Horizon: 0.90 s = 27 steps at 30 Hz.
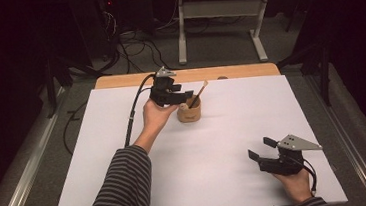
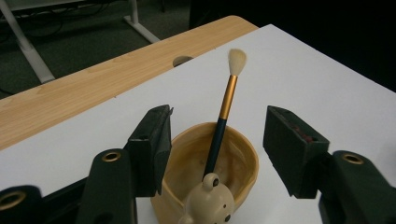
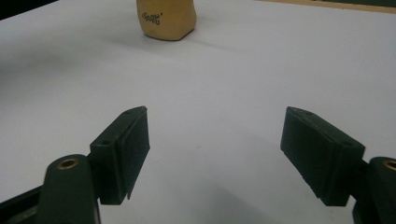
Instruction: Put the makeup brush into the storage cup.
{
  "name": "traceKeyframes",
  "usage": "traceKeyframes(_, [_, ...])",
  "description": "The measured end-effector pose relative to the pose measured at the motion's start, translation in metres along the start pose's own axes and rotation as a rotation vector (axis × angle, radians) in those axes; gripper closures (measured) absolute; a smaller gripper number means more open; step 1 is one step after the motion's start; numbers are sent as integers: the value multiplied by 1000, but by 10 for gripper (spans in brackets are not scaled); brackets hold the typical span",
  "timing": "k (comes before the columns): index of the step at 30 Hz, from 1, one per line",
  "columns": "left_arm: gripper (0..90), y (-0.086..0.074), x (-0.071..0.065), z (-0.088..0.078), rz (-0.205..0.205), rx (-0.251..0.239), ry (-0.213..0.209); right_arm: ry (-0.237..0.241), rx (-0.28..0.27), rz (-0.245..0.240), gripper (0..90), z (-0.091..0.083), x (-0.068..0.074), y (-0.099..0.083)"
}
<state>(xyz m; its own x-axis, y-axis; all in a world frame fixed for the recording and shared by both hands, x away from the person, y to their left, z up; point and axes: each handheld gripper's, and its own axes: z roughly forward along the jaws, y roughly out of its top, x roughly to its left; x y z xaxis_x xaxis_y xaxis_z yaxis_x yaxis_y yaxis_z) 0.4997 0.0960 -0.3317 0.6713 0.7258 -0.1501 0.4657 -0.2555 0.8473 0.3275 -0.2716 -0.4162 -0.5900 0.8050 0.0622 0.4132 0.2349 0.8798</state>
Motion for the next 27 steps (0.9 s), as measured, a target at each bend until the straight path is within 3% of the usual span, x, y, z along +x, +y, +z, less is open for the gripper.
traceKeyframes(4, [396,-1,2,-6,-11,-14,-1,-1,5,-1,254,1,1,0])
traceKeyframes(16, [365,0,-2,-22,9,-34,-7,-5,3,3,254,-1,2,0])
traceKeyframes(27, [327,-4,-1,-32,10,-24,-10,-6,7,-1,254,0,1,0])
